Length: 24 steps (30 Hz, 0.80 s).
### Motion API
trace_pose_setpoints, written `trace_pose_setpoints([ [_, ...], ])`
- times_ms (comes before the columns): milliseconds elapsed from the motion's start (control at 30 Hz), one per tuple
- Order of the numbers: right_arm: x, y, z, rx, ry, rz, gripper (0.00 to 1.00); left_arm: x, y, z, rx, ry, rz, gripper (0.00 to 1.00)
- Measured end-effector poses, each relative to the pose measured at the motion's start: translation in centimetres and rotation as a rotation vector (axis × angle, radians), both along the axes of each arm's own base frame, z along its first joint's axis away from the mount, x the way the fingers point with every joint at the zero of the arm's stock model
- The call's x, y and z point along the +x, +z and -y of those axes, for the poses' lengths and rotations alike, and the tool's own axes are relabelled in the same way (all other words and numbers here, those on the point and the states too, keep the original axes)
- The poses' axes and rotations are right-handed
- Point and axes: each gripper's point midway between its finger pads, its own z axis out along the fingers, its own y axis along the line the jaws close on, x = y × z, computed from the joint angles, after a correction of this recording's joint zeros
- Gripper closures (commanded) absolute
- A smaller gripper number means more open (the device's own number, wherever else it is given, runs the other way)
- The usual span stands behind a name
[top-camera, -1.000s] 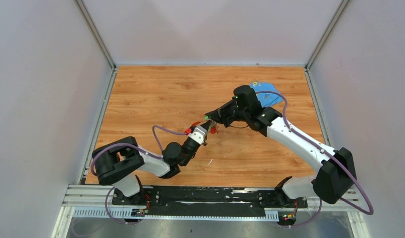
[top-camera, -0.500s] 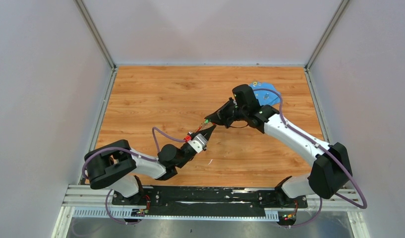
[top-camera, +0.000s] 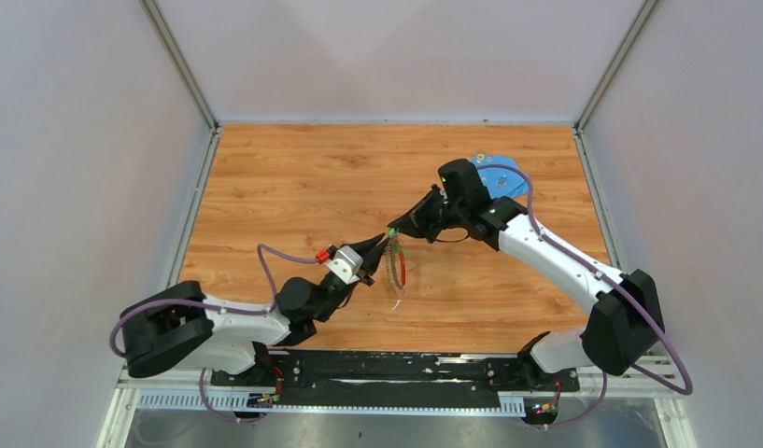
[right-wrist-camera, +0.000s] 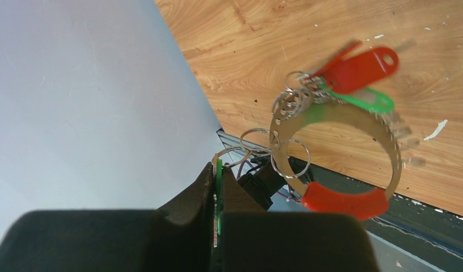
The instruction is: Remove the keys from the keyring
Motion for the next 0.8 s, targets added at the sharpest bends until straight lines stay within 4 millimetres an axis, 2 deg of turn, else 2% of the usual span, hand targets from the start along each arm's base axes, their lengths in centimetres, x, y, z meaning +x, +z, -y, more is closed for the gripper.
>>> trace_pose_setpoints([
  [167, -0.3, -0.2, 0.2, -0.014, 0.005, -0.007, 1.00, -0.2, 0.4, -1.3, -0.017, 0.009, -0.056, 0.67],
  [333, -0.5, -0.3, 0.4, -0.030, 0.009, -0.014, 0.99, -0.1, -1.9, -1.0, 0.099, 0.012, -0.084, 0.60],
  [433, -0.5, 0.0, 0.5, -0.033, 0.013, -0.002, 0.99, 0.2, -2.7, -0.5, 0.179, 0.013, -0.084, 0.59],
  [800, -0.7, 0.1, 0.7, -0.046, 0.024, 0.003, 0.99, 0.6, -1.7, 1.3, 0.302, -0.013, 0.013, 0.61],
])
